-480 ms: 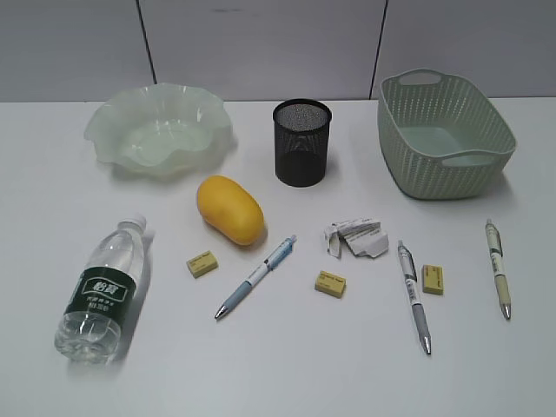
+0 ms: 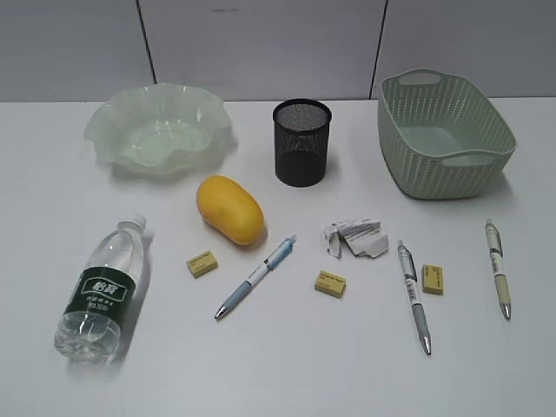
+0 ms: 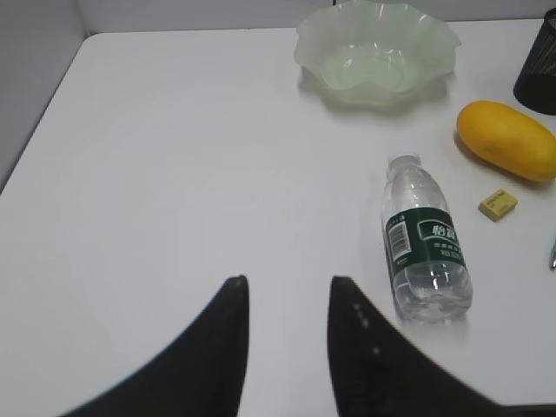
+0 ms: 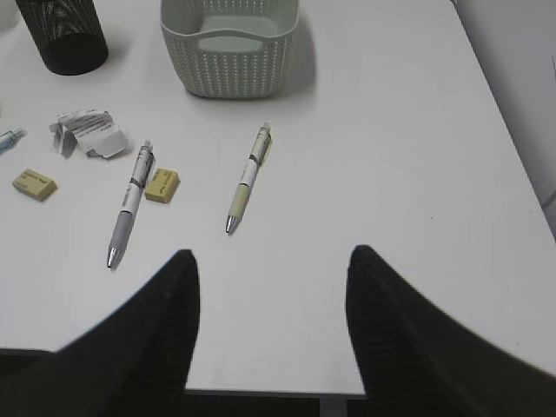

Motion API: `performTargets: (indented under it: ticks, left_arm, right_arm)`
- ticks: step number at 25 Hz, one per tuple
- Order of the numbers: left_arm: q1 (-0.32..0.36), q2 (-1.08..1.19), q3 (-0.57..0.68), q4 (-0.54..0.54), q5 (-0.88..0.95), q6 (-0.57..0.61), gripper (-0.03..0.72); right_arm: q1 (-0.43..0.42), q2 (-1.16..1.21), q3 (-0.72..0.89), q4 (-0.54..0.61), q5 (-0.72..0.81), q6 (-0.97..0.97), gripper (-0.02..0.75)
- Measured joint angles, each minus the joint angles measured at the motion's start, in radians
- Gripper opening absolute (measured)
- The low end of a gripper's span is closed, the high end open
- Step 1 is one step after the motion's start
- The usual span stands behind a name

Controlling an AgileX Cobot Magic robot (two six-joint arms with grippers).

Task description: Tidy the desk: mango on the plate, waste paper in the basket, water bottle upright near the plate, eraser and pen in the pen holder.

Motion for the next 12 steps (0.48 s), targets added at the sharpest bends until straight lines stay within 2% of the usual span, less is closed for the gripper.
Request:
performTargets:
  ticks: [12]
  left_arm:
    - [0.0,0.0,0.0,0.0,0.0,0.0,0.237]
  right_arm:
    - [0.0,0.0,0.0,0.0,0.0,0.0,0.435]
